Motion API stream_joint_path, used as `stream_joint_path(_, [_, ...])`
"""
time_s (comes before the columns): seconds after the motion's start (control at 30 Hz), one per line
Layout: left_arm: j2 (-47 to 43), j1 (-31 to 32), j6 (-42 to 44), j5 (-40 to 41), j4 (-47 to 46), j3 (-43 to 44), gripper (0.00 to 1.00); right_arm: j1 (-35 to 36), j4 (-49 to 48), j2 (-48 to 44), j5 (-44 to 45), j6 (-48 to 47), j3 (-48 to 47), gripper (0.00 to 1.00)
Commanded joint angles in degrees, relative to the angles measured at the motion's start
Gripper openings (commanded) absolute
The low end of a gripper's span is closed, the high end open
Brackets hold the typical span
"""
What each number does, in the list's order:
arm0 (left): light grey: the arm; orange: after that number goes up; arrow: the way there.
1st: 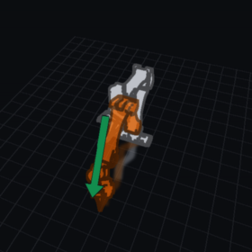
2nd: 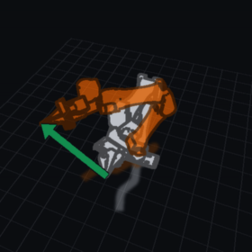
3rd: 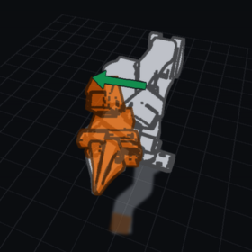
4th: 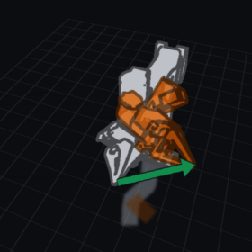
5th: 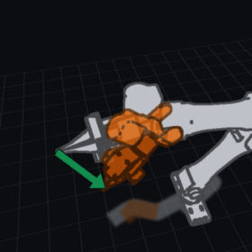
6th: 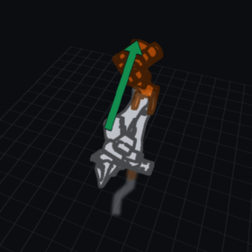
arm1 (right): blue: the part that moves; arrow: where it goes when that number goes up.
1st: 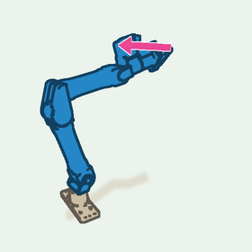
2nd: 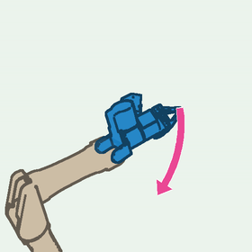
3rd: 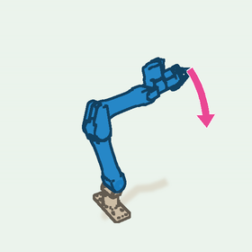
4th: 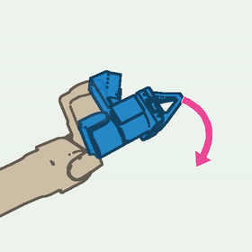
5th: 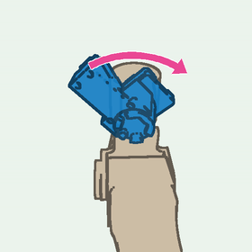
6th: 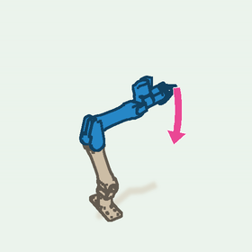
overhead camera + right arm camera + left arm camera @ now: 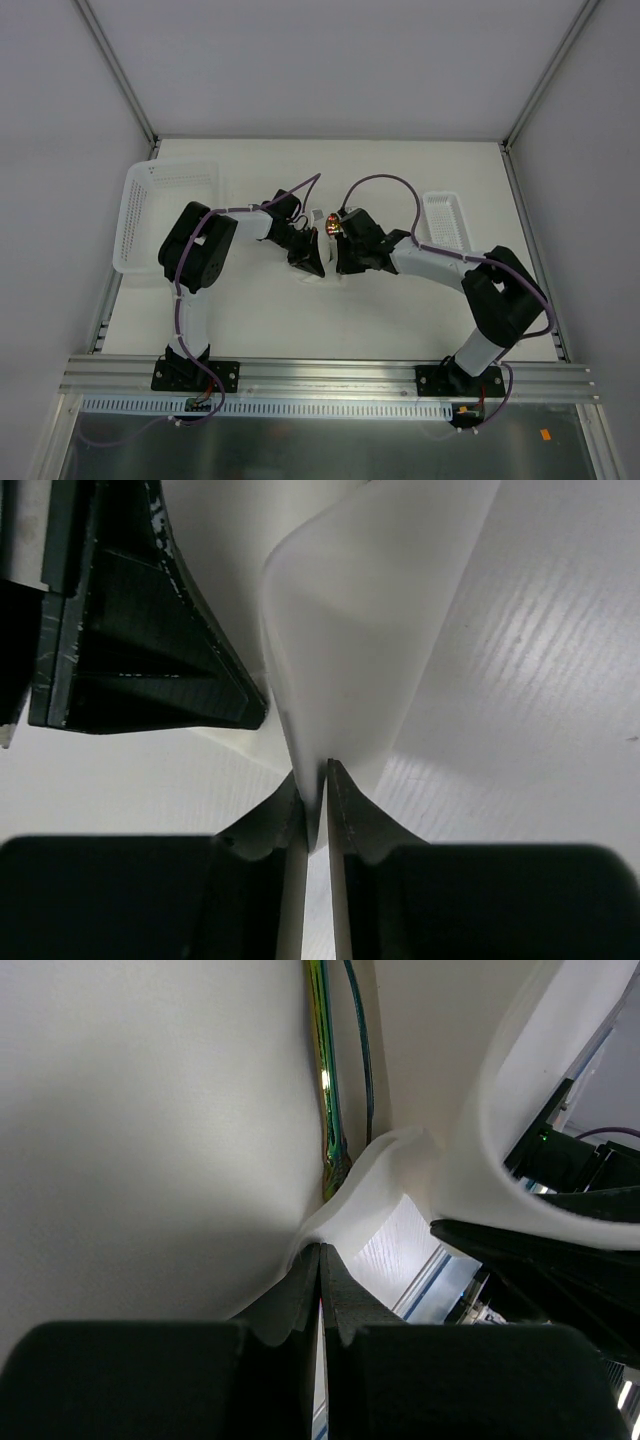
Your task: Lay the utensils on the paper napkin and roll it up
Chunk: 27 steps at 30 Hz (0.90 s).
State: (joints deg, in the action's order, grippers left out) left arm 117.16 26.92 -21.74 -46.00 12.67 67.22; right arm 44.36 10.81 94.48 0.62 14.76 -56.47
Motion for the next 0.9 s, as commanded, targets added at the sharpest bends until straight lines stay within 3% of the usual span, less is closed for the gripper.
stream_joint_path(0.0, [2.5,-0.6,1.3,6.4,0.5,-1.4,0.0,0.6,-4.3,0.4,-3.7,0.4,-1.7,0.14])
stream_joint_path(0.4, [2.8,-0.6,1.3,6.5,0.4,-1.4,0.0,0.8,-7.5,2.6,-6.9,1.6,-1.1,0.11])
stream_joint_path(0.57, [2.6,-0.6,1.3,6.6,0.4,-1.4,0.0,0.6,-7.7,4.1,-8.2,1.8,-0.9,0.28])
stream_joint_path(0.87, [1.6,-0.7,1.3,6.6,0.4,-1.8,0.0,-0.8,-10.2,5.2,-11.0,2.2,2.8,0.41])
